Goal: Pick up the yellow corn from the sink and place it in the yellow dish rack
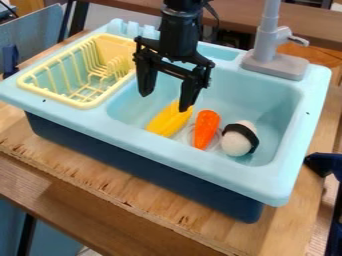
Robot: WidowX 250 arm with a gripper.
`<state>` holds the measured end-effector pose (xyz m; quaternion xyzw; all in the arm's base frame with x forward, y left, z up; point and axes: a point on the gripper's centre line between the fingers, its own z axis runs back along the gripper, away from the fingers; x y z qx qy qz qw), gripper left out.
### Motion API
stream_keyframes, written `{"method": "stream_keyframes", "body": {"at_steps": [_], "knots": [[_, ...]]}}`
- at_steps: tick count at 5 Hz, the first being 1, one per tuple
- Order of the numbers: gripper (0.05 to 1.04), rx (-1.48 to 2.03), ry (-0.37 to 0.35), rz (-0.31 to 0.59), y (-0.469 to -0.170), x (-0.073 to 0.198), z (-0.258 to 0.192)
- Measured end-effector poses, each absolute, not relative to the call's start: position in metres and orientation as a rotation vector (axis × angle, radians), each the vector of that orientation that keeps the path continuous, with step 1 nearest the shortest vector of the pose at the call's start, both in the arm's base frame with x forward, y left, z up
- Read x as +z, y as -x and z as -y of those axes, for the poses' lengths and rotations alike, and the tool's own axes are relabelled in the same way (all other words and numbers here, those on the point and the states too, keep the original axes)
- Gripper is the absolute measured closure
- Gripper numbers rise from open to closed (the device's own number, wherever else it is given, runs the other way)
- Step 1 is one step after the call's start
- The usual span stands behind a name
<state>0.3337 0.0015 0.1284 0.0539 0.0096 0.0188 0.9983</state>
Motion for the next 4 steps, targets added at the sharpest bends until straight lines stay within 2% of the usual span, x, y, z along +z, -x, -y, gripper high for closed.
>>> {"method": "stream_keyframes", "body": {"at_steps": [1, 3, 4], "knots": [[0.083, 0.003, -0.136, -0.055, -0.3425, 0.1161, 0.0001], [0.083, -0.025, -0.254, -0.151, -0.3372, 0.1115, -0.0056], [0.083, -0.055, -0.288, -0.183, -0.3357, 0.1078, -0.0008]]}}
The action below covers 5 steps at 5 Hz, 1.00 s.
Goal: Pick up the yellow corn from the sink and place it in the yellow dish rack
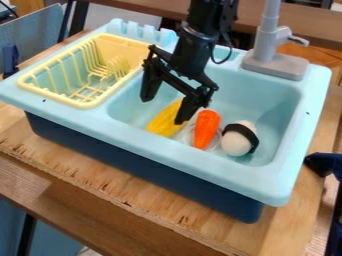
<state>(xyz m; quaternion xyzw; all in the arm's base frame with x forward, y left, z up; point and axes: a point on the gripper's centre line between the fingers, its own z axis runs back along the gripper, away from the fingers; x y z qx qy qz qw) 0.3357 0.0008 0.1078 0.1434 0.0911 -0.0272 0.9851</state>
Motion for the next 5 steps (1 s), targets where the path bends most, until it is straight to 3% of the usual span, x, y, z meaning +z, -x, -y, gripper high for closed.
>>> {"method": "stream_keyframes", "body": {"at_steps": [2, 4, 5], "knots": [[0.083, -0.061, -0.252, -0.132, -0.344, 0.097, 0.005], [0.13, -0.027, -0.284, -0.176, -0.338, 0.085, -0.018], [0.397, -0.034, -0.256, -0.17, -0.338, 0.079, -0.017]]}}
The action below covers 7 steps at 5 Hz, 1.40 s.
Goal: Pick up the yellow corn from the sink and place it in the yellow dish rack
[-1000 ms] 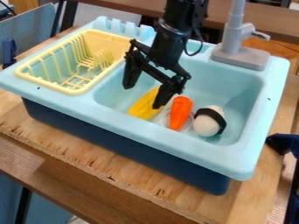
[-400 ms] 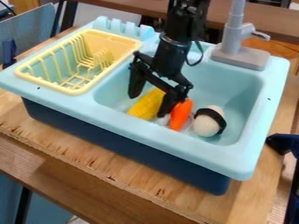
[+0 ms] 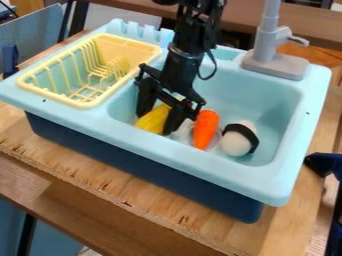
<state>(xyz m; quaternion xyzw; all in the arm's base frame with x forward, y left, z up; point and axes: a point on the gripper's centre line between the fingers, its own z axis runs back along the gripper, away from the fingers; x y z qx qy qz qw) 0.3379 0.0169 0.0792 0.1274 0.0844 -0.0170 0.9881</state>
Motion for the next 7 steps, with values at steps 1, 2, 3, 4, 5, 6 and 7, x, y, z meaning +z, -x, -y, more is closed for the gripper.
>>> {"method": "stream_keyframes", "body": {"at_steps": [1, 2, 3, 4, 5, 6, 7], "knots": [[0.48, -0.027, -0.231, -0.14, -0.34, 0.078, -0.012], [0.48, -0.073, -0.216, -0.125, -0.34, 0.078, 0.0], [0.48, -0.145, -0.208, -0.11, -0.342, 0.096, 0.024], [0.48, -0.149, -0.172, 0.041, -0.351, 0.155, 0.04], [0.48, -0.105, -0.195, 0.078, -0.336, 0.204, 0.026], [0.48, 0.049, -0.193, 0.074, -0.308, 0.244, -0.019], [0.48, 0.099, -0.104, 0.009, -0.288, 0.23, -0.037]]}}
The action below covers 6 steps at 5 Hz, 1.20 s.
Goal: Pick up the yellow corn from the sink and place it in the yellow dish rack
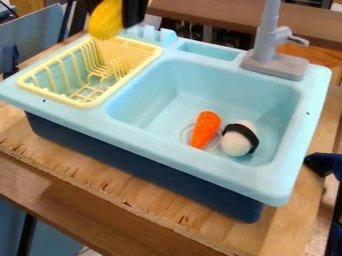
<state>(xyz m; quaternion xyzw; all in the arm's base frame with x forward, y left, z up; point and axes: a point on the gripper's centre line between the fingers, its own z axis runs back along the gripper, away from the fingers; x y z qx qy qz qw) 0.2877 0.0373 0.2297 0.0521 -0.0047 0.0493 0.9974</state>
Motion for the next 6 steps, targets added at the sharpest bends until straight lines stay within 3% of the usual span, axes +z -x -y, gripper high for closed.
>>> {"method": "stream_keyframes", "body": {"at_steps": [1, 2, 4, 6], "knots": [[0.48, 0.173, 0.046, -0.02, -0.275, 0.194, -0.075], [0.48, 0.182, 0.104, 0.03, -0.275, 0.18, -0.087], [0.48, 0.23, 0.132, 0.031, -0.288, 0.156, -0.111], [0.48, 0.266, 0.092, 0.034, -0.294, 0.146, -0.124]]}}
